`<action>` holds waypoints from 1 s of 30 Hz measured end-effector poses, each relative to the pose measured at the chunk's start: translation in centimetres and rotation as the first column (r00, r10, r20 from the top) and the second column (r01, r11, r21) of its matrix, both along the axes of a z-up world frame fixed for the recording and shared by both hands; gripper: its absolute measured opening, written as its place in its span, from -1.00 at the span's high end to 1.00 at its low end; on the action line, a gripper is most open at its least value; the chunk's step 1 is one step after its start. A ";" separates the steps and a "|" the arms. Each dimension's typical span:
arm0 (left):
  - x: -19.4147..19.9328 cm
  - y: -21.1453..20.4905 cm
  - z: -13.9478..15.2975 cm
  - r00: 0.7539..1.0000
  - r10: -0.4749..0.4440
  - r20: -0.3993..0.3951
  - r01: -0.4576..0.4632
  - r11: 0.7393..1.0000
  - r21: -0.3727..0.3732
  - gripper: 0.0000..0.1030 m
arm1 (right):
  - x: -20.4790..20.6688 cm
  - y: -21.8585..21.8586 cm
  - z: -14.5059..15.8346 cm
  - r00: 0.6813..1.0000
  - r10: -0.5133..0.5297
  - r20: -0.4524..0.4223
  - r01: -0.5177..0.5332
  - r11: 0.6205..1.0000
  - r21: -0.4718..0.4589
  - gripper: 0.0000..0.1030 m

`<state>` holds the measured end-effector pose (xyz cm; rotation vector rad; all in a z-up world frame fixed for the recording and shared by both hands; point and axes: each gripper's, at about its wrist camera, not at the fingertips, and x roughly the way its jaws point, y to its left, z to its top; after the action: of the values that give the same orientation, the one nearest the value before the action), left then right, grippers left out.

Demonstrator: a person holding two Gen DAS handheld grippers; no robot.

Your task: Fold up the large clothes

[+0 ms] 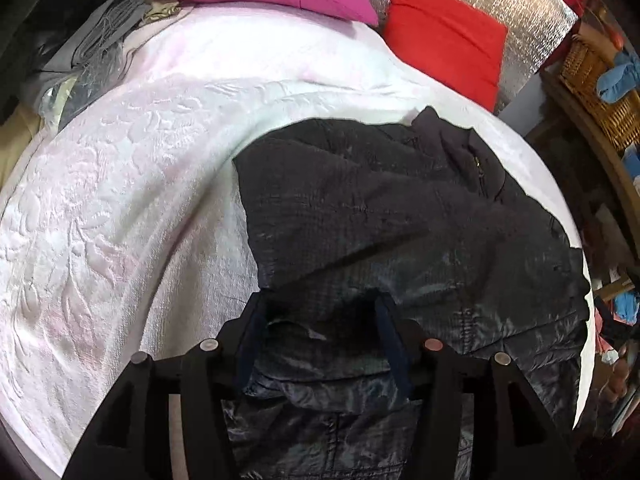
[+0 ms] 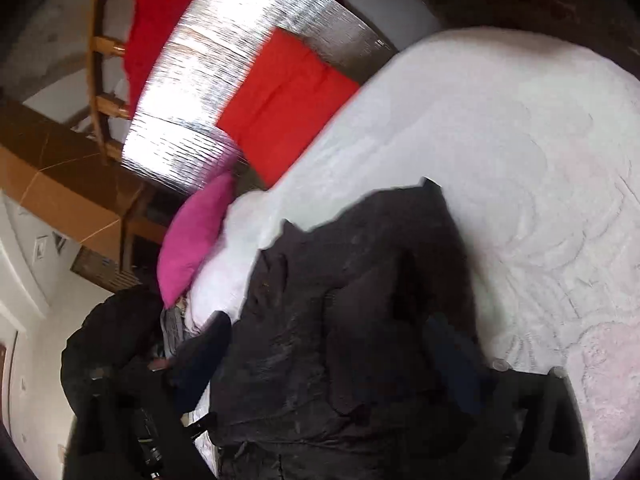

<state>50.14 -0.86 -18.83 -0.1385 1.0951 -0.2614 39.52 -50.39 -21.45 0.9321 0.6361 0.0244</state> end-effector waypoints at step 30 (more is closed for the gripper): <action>-3.0 -5.0 -0.6 0.969 -0.166 0.185 0.084 0.919 0.386 0.00 | 3.4 4.9 -3.3 0.953 -0.060 -0.298 -0.117 0.832 -0.542 0.49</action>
<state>47.10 -5.89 -19.47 0.2996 0.9210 -0.1717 42.94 -45.46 -24.78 0.3550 0.8836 -0.2729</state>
